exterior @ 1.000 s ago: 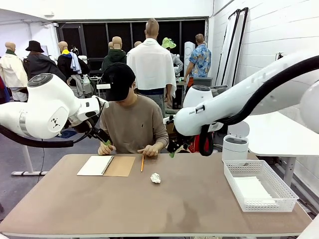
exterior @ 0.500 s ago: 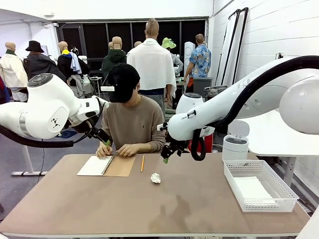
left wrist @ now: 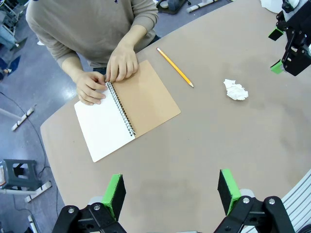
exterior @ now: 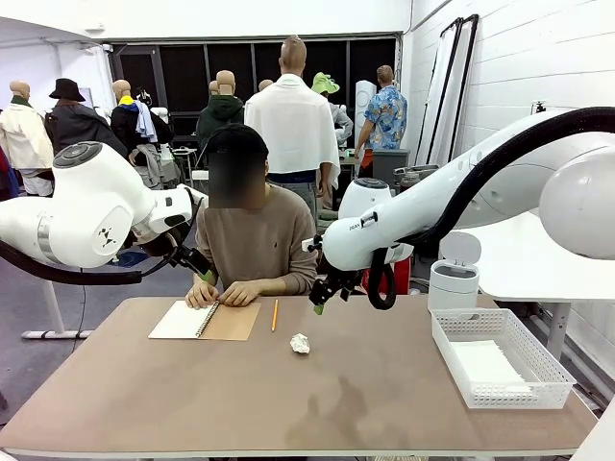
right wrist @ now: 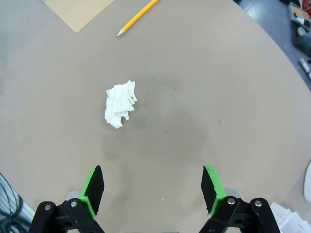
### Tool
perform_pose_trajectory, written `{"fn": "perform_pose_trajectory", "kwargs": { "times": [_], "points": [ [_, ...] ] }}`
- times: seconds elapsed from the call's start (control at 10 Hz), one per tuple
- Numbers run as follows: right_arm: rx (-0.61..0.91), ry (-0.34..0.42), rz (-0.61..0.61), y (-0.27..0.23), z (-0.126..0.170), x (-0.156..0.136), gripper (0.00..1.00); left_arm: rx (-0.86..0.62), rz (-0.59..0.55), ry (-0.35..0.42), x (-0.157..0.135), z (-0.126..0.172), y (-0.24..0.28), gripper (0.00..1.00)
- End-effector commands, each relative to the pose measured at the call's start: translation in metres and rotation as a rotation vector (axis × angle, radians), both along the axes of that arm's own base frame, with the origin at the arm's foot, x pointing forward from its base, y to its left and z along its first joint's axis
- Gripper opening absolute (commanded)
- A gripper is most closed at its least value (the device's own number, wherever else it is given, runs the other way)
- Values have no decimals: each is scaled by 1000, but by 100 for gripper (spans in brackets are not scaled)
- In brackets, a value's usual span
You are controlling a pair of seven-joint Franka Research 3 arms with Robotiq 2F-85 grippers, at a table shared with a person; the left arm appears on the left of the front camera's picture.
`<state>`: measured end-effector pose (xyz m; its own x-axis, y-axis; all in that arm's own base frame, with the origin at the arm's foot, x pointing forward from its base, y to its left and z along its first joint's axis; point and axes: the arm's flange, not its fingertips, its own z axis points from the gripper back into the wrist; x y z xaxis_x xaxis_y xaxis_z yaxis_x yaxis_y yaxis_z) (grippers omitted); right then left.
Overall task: Sort the paper based on its condition.
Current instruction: If a person hands you a paper, place it in the Organizing basket , and if it's crumpled, put it in the Trash can.
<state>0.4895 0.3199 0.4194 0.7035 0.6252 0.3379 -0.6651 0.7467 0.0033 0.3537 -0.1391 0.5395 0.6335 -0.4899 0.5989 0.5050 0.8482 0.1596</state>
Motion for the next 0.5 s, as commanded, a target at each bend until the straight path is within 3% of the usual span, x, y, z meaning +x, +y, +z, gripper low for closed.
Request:
{"fn": "perform_pose_trajectory", "kwargs": {
  "times": [0.0,0.4],
  "points": [
    [0,0,0,0,0,0,100,-2,0,1,0,-1,2,100],
    [11,36,41,32,-23,16,100,-2,0,1,0,-1,2,100]
  ]
}}
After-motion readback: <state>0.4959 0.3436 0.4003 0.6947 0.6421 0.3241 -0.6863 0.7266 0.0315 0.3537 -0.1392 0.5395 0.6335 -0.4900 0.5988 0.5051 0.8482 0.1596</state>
